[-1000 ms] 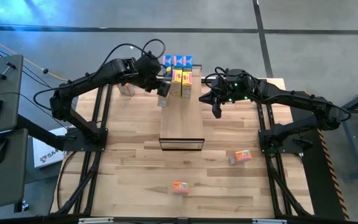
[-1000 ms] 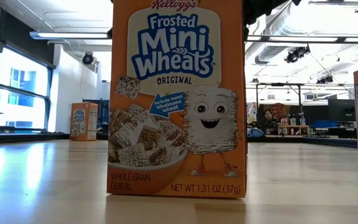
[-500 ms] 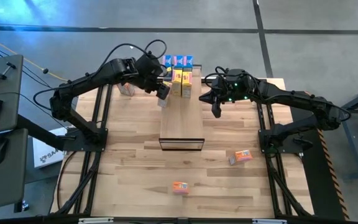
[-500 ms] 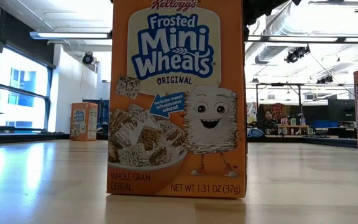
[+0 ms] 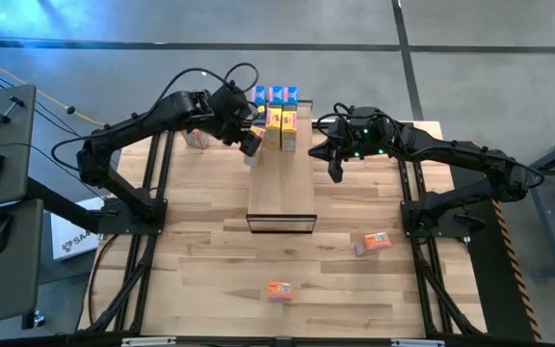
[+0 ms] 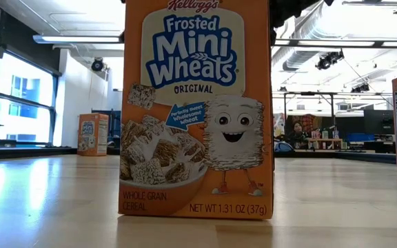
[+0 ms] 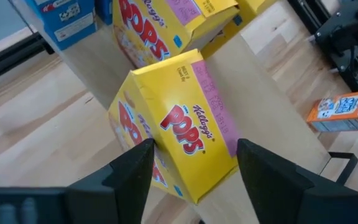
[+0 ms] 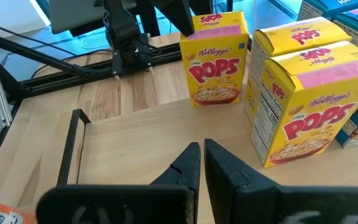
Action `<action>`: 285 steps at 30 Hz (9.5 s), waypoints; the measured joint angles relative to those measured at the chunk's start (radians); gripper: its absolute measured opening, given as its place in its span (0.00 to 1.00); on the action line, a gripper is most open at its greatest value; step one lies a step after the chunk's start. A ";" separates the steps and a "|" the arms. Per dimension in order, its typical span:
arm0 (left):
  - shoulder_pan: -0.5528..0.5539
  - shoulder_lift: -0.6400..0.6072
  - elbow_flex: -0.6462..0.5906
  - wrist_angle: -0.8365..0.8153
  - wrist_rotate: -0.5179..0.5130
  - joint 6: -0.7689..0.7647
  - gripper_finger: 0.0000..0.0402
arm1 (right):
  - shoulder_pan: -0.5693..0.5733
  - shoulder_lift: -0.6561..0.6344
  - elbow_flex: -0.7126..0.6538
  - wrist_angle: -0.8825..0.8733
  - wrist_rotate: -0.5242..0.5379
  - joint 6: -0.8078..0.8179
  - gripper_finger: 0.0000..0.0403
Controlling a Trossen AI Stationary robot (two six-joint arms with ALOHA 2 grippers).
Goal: Stack cereal on shelf
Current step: Put the yellow cereal box on the shelf aligned with the yellow cereal boxes
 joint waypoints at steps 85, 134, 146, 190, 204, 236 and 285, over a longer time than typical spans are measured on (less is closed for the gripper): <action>-0.060 -0.225 -0.287 0.027 0.013 0.186 0.01 | 0.232 0.220 0.001 0.144 0.141 0.250 0.07; -0.160 -0.270 -0.579 0.190 0.006 -0.117 0.00 | 0.230 0.249 0.000 0.216 0.089 0.295 0.02; -0.217 -0.271 -0.636 0.281 -0.040 -0.175 0.00 | 0.230 0.249 0.000 0.217 0.089 0.294 0.02; 0.132 -0.039 -0.663 0.241 -0.125 -0.437 0.60 | 0.201 0.250 0.000 0.212 0.103 0.295 0.51; 0.131 0.024 -0.663 0.342 -0.174 -0.383 0.55 | 0.200 0.250 0.000 0.212 0.109 0.295 0.51; -0.241 -0.430 -0.663 0.859 -1.002 -0.106 0.32 | 0.200 0.250 0.000 0.212 0.108 0.285 0.51; -0.276 -0.075 -0.664 1.204 -0.992 -0.043 0.32 | 0.200 0.250 0.000 0.222 0.108 0.264 0.51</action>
